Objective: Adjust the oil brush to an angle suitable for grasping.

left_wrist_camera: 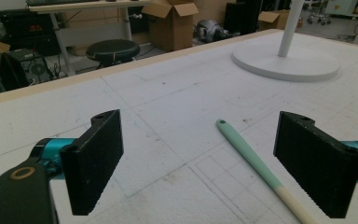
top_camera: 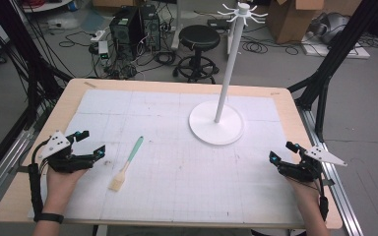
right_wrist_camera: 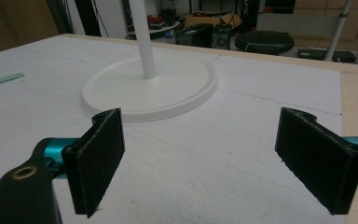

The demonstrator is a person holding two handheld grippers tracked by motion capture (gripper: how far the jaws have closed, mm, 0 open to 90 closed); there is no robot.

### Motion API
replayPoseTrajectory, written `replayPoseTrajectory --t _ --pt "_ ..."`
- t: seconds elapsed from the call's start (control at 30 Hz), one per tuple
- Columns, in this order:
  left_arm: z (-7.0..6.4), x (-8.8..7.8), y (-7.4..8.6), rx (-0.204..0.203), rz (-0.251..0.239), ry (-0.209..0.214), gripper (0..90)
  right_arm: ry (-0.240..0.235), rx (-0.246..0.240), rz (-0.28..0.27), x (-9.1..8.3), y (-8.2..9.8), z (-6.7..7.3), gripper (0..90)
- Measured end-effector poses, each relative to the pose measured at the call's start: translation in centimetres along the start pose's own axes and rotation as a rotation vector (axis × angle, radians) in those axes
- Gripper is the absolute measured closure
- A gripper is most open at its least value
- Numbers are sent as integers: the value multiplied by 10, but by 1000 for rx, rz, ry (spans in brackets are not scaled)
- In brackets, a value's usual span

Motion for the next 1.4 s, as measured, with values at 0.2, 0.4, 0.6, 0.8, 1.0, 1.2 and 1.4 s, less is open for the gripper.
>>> replayPoseTrajectory --t 0.2,0.4,0.6,0.8,1.0,1.2,1.4 --pt "0 -1 -2 -2 -13 -2 162 3 1 -1 -1 0 0 151" --pt "-1 -1 -3 -10 -21 6 162 3 -5 -1 -1 0 0 151" --pt "-4 -1 -7 -15 -19 11 161 1 1 1 0 0 -1 151" --pt "-6 0 -10 -9 -16 13 161 3 -1 2 1 0 -1 151" --pt "-11 2 -14 -6 5 10 161 4 -1 2 0 0 -1 151" --pt "-24 10 -22 -3 49 27 161 7 0 -2 0 0 -2 152" --pt "-38 25 -23 6 93 55 161 5 7 0 0 0 -2 152"
Point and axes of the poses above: each handheld gripper's, and its own axes: x roughly forward along the jaws, y roughly out of its underside, z roughly to its left, the point moved 8 cm from there along x, roughly forward along the jaws, and after that the axes turned 13 degrees about y, right-handed, at the moved point
